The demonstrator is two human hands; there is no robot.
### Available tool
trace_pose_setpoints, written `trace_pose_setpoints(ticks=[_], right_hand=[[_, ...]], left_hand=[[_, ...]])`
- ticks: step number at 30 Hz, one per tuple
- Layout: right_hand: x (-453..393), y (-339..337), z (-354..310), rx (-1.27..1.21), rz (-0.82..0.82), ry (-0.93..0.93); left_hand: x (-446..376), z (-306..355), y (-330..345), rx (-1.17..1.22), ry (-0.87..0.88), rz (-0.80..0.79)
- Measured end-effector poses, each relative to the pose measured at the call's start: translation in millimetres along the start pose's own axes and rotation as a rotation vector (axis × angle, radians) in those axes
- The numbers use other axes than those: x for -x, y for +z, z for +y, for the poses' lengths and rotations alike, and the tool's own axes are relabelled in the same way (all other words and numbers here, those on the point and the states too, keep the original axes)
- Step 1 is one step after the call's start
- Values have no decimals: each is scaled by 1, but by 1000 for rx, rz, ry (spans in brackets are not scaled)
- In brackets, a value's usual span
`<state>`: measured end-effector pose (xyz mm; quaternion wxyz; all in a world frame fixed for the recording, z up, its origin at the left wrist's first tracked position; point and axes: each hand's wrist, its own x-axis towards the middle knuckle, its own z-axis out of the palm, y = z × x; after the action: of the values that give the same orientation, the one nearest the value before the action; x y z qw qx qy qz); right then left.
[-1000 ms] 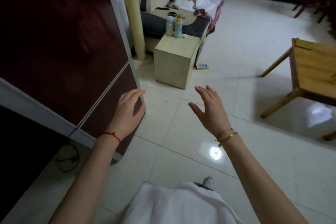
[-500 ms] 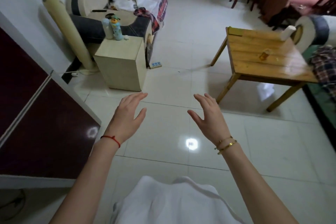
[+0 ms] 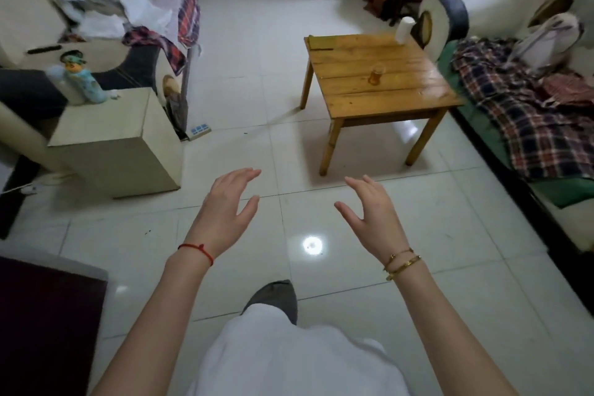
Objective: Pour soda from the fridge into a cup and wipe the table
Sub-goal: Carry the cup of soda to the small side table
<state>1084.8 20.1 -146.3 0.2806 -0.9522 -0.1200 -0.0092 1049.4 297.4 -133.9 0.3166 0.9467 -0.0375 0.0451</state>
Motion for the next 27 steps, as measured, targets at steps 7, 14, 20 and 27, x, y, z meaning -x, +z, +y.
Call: trace_pose_setpoints(ticks=[7, 14, 20, 27], right_hand=[[-43, -28, 71, -2, 67, 188], [-124, -69, 140, -7, 85, 310], [-213, -110, 191, 2, 126, 323], [-290, -135, 239, -31, 109, 372]], left_hand=[[-106, 40, 52, 15, 101, -117], [-233, 87, 97, 71, 163, -201], [-343, 123, 129, 86, 214, -228], [-443, 147, 155, 84, 228, -265]])
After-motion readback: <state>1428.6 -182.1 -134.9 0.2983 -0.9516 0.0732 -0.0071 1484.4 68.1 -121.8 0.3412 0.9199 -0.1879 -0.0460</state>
